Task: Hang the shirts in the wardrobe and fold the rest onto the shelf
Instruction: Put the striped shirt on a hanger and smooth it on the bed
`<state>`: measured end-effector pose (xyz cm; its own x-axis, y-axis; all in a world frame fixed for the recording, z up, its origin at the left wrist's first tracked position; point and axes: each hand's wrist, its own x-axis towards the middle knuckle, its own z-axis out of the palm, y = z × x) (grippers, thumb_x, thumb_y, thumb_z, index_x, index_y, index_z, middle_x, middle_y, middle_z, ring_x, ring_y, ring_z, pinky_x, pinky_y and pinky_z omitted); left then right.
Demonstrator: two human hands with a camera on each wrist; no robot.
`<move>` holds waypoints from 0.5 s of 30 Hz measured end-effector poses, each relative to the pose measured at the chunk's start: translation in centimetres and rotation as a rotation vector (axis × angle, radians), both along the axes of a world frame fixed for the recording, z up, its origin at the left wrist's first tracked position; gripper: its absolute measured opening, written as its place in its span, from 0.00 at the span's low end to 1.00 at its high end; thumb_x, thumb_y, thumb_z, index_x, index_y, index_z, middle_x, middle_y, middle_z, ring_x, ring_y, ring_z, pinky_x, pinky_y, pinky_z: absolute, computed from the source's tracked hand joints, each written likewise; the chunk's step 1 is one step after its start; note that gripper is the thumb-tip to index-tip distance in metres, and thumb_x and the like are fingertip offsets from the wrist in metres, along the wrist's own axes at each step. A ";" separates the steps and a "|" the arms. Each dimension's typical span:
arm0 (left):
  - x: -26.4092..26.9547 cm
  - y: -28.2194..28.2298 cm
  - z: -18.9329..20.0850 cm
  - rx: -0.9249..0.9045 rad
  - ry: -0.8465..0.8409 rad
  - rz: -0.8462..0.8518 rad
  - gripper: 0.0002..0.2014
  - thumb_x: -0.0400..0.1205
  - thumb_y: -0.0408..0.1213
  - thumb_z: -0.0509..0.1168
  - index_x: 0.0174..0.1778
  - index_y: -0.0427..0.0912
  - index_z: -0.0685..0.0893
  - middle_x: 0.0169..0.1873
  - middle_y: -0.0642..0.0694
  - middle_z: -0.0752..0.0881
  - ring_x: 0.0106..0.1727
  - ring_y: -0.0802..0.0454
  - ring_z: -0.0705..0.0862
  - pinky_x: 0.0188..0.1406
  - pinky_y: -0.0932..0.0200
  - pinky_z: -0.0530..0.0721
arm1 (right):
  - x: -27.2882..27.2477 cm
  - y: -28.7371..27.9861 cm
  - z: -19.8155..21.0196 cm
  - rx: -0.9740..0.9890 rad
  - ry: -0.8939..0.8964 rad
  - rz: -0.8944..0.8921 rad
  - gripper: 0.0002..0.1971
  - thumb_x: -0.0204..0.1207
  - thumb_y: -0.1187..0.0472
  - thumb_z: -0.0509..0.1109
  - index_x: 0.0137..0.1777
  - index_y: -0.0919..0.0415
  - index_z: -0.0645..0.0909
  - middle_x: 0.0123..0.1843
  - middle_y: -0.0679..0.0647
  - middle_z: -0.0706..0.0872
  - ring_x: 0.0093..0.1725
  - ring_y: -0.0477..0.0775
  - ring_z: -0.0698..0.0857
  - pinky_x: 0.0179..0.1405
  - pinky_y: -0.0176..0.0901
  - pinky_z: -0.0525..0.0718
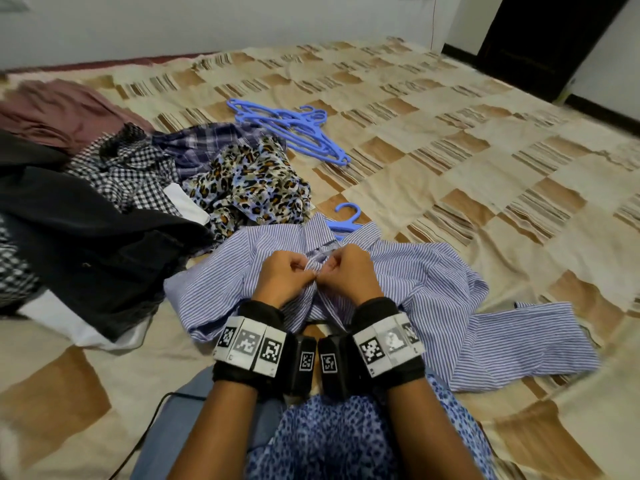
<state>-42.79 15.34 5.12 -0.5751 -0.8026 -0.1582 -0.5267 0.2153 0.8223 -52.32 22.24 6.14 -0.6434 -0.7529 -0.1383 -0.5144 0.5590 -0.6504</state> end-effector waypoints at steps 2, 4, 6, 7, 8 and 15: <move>1.1 0.3 0.3 0.046 0.078 0.016 0.02 0.75 0.28 0.72 0.42 0.35 0.86 0.28 0.49 0.80 0.33 0.56 0.78 0.33 0.68 0.74 | 0.1 0.7 0.2 -0.103 -0.149 -0.023 0.08 0.67 0.68 0.75 0.33 0.75 0.83 0.33 0.67 0.87 0.34 0.59 0.85 0.42 0.51 0.87; 1.8 0.9 0.4 0.073 0.111 0.016 0.07 0.75 0.27 0.71 0.48 0.32 0.87 0.35 0.45 0.83 0.39 0.54 0.80 0.33 0.73 0.75 | 0.3 1.6 0.3 -0.160 -0.299 -0.059 0.07 0.66 0.70 0.77 0.33 0.75 0.85 0.33 0.69 0.88 0.31 0.59 0.86 0.43 0.55 0.89; 1.9 1.4 0.1 0.061 0.111 0.027 0.10 0.75 0.28 0.71 0.52 0.32 0.86 0.40 0.41 0.86 0.42 0.53 0.81 0.39 0.70 0.77 | 0.3 2.3 0.4 -0.191 -0.404 -0.089 0.05 0.66 0.72 0.76 0.32 0.73 0.85 0.33 0.70 0.88 0.34 0.63 0.88 0.46 0.61 0.88; 1.8 1.5 -0.1 0.059 0.113 0.042 0.12 0.75 0.29 0.72 0.53 0.32 0.86 0.41 0.39 0.86 0.42 0.53 0.81 0.43 0.66 0.77 | 0.4 2.6 0.6 -0.208 -0.453 -0.097 0.04 0.67 0.74 0.75 0.34 0.75 0.85 0.35 0.71 0.87 0.36 0.65 0.88 0.45 0.60 0.89; 1.6 1.5 -0.3 0.064 0.116 0.057 0.12 0.75 0.30 0.72 0.54 0.32 0.86 0.40 0.39 0.86 0.41 0.53 0.80 0.44 0.64 0.76 | 0.4 2.8 0.8 -0.219 -0.508 -0.107 0.03 0.68 0.75 0.74 0.36 0.78 0.84 0.36 0.72 0.86 0.36 0.63 0.87 0.43 0.54 0.90; 1.2 0.7 -1.1 0.158 0.150 0.050 0.12 0.76 0.28 0.71 0.54 0.31 0.84 0.35 0.44 0.83 0.43 0.50 0.82 0.47 0.60 0.80 | -0.3 3.0 1.5 -0.207 -0.785 -0.134 0.06 0.75 0.76 0.69 0.36 0.71 0.83 0.33 0.62 0.85 0.29 0.50 0.85 0.31 0.32 0.87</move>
